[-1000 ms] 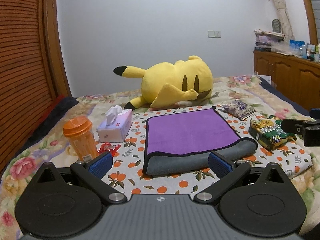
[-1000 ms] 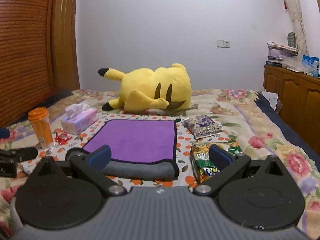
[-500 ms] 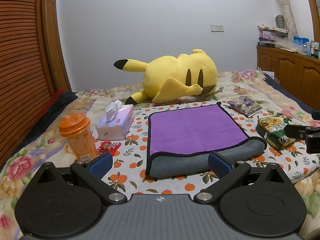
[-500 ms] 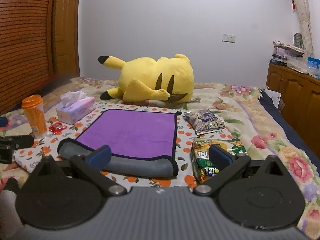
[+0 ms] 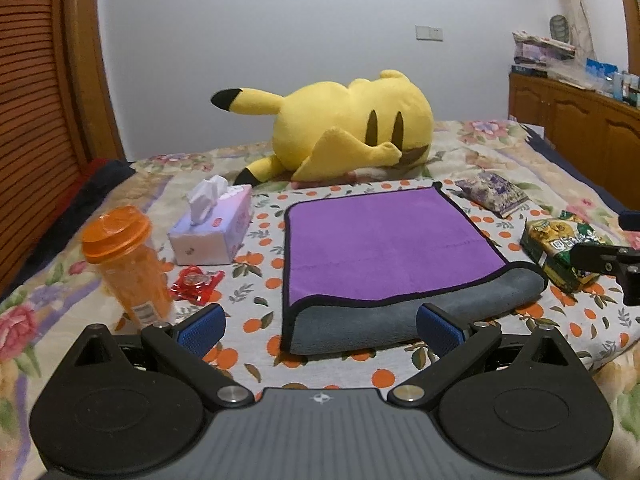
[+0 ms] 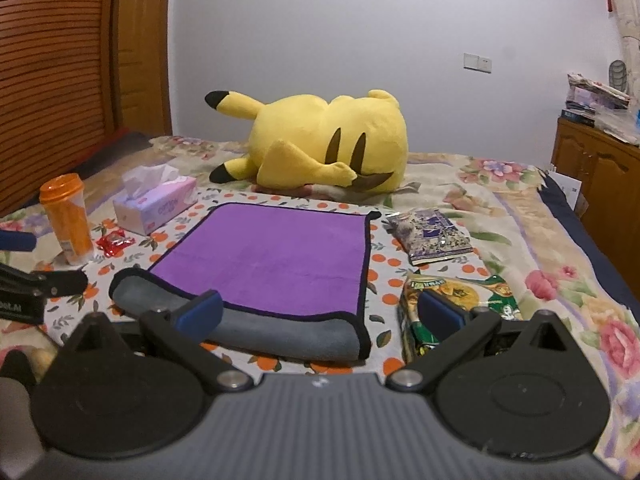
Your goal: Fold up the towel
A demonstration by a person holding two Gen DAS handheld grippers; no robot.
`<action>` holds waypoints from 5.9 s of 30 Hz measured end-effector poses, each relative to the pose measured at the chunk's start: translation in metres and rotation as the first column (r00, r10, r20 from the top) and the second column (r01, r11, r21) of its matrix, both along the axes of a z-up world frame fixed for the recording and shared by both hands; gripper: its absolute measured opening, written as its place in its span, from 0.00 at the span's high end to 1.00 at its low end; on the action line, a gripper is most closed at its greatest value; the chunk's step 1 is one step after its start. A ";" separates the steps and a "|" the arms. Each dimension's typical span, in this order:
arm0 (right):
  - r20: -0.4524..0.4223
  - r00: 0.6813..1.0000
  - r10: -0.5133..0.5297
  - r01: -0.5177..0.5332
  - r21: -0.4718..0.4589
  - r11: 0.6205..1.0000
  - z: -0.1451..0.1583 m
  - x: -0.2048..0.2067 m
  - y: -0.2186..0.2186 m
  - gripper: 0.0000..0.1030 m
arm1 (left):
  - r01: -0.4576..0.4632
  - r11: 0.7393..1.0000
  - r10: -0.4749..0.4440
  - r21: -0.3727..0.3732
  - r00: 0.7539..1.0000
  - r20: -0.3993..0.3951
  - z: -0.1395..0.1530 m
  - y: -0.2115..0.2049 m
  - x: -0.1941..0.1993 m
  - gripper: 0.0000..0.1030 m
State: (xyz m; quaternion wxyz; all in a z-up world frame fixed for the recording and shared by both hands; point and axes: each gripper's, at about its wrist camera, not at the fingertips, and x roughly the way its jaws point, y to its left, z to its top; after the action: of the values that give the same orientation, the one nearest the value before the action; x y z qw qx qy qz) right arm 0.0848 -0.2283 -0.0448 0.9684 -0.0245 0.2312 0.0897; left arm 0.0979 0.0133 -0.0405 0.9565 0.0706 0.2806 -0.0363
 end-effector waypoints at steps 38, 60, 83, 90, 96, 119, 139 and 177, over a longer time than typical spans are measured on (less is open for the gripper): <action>-0.248 0.960 0.128 -0.132 0.001 0.991 -0.043 0.090 -0.003 0.15 | 0.082 0.994 -0.095 -0.074 0.977 -0.191 -0.051 0.032 0.097 0.43; -0.366 0.920 0.142 -0.130 0.056 0.990 -0.065 0.110 -0.015 0.25 | 0.055 0.995 -0.076 -0.085 0.957 -0.282 -0.067 0.038 0.105 0.58; -0.366 0.920 0.137 -0.147 0.000 0.989 -0.065 0.109 -0.019 0.91 | 0.097 0.992 -0.114 -0.086 0.968 -0.224 -0.058 0.031 0.097 0.92; -0.319 0.938 0.135 -0.137 0.016 0.990 -0.058 0.109 -0.024 0.95 | 0.109 0.990 -0.123 -0.089 0.978 -0.169 -0.045 0.029 0.091 0.93; -0.245 0.960 0.134 -0.130 0.035 0.991 -0.044 0.107 -0.027 0.95 | 0.118 0.988 -0.129 -0.098 0.985 -0.115 -0.033 0.027 0.084 0.93; -0.102 0.985 0.137 -0.133 0.045 0.990 -0.023 0.102 -0.030 0.95 | 0.111 0.987 -0.113 -0.114 0.993 -0.013 -0.014 0.031 0.081 0.93; -0.052 0.987 0.153 -0.153 0.010 0.988 -0.023 0.114 -0.026 0.95 | 0.118 0.987 -0.118 -0.112 0.993 0.007 -0.008 0.028 0.100 0.93; 0.122 0.978 0.172 -0.160 -0.103 0.982 0.008 0.156 -0.013 0.96 | 0.161 0.982 -0.155 -0.095 0.985 0.075 0.021 0.019 0.165 0.94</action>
State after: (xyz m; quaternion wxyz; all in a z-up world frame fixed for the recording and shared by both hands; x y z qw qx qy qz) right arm 0.2407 -0.2408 -0.0372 0.9684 -0.0942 0.1685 0.1578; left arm 0.2630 0.0324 -0.0191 0.9619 0.0453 0.2394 -0.1238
